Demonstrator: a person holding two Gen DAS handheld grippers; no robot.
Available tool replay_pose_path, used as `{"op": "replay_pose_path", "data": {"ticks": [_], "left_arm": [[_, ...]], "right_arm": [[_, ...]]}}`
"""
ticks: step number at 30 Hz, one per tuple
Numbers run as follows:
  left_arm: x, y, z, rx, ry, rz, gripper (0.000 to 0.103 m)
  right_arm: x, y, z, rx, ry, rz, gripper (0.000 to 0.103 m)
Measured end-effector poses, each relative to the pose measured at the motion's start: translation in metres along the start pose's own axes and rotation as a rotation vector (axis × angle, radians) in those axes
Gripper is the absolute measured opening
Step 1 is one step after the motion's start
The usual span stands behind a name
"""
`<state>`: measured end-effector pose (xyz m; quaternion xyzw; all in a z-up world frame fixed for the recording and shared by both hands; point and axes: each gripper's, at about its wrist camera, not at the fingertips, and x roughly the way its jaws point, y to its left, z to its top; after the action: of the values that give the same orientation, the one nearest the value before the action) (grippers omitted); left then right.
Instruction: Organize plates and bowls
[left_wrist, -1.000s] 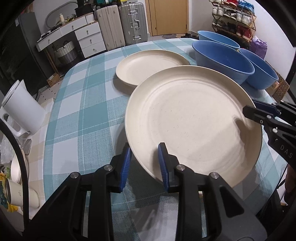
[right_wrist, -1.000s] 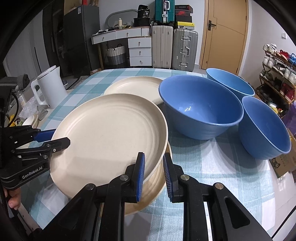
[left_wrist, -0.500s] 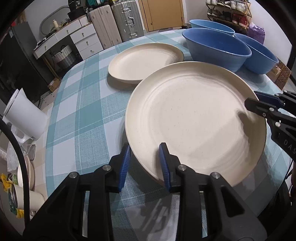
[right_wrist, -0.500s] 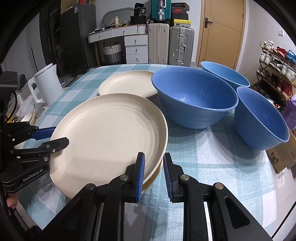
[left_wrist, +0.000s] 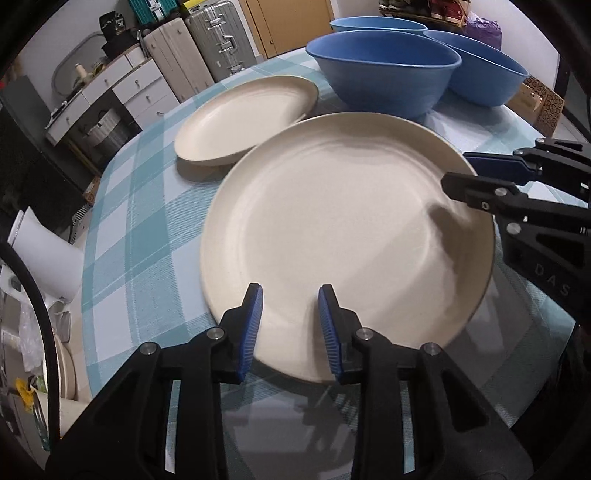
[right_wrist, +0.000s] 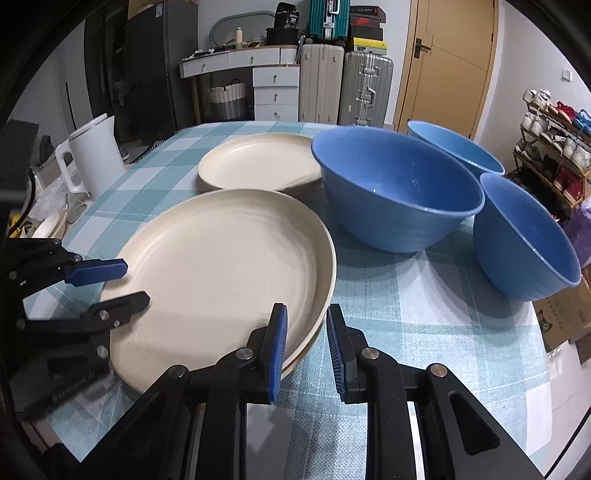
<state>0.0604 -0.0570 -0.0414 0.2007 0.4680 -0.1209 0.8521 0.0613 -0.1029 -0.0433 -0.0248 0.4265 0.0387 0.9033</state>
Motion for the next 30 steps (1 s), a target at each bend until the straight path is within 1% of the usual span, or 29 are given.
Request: {"op": "replay_pose_path", "data": {"ticks": [6,7,8,9,10,11,12,13,14,15,16,17,19,21,23,25,27,28,30], "left_arm": [[0.003,0.002,-0.001,-0.019,0.012,-0.005,0.029],[0.003,0.004,-0.001,-0.024,0.014,-0.006,0.031],[0.003,0.006,-0.001,-0.031,0.015,-0.007,0.037],[0.003,0.008,-0.001,-0.039,0.013,-0.009,0.040],[0.002,0.011,0.000,-0.048,0.009,-0.009,0.046],[0.000,0.014,0.000,-0.061,0.001,-0.014,0.050],[-0.002,0.017,0.001,-0.077,-0.008,-0.026,0.052],[-0.004,0.020,0.001,-0.091,-0.014,-0.035,0.059],[-0.006,0.024,0.002,-0.107,-0.022,-0.042,0.067],[-0.009,0.027,0.002,-0.119,-0.035,-0.041,0.071],[-0.011,0.030,0.003,-0.127,-0.048,-0.040,0.078],[-0.013,0.033,0.003,-0.142,-0.062,-0.044,0.080],[-0.015,0.039,0.004,-0.170,-0.070,-0.057,0.080],[-0.015,0.044,0.006,-0.204,-0.070,-0.073,0.082],[-0.016,0.048,0.006,-0.222,-0.074,-0.077,0.084],[-0.017,0.050,0.006,-0.227,-0.081,-0.075,0.085],[-0.021,0.055,0.006,-0.250,-0.095,-0.083,0.086],[-0.023,0.057,0.007,-0.260,-0.102,-0.086,0.090],[-0.028,0.062,0.007,-0.291,-0.119,-0.088,0.101]], "right_arm": [[0.003,0.001,-0.004,-0.015,0.002,-0.002,0.022],[0.003,0.001,-0.004,-0.014,0.004,-0.001,0.022],[0.003,0.001,-0.004,-0.012,0.006,0.002,0.022],[0.003,0.001,-0.004,-0.010,0.006,0.006,0.023],[0.003,0.000,-0.003,-0.007,0.006,0.013,0.024],[0.002,-0.001,-0.002,-0.001,0.003,0.024,0.025],[0.001,-0.002,-0.002,0.001,0.000,0.031,0.029],[-0.001,-0.002,-0.001,0.002,-0.006,0.034,0.031],[-0.003,-0.003,0.000,0.002,-0.013,0.033,0.038],[-0.005,-0.003,0.001,0.003,-0.020,0.033,0.044],[-0.007,-0.004,0.002,0.006,-0.029,0.037,0.047],[-0.010,-0.005,0.003,0.013,-0.036,0.043,0.052],[-0.014,-0.007,0.006,0.022,-0.041,0.060,0.061],[-0.019,-0.008,0.008,0.025,-0.053,0.068,0.078],[-0.025,-0.009,0.011,0.027,-0.076,0.069,0.084],[-0.031,-0.011,0.014,0.027,-0.092,0.064,0.088],[-0.035,-0.013,0.018,0.031,-0.104,0.055,0.099],[-0.037,-0.015,0.019,0.034,-0.113,0.058,0.101],[-0.043,-0.018,0.023,0.035,-0.129,0.071,0.101]]}}
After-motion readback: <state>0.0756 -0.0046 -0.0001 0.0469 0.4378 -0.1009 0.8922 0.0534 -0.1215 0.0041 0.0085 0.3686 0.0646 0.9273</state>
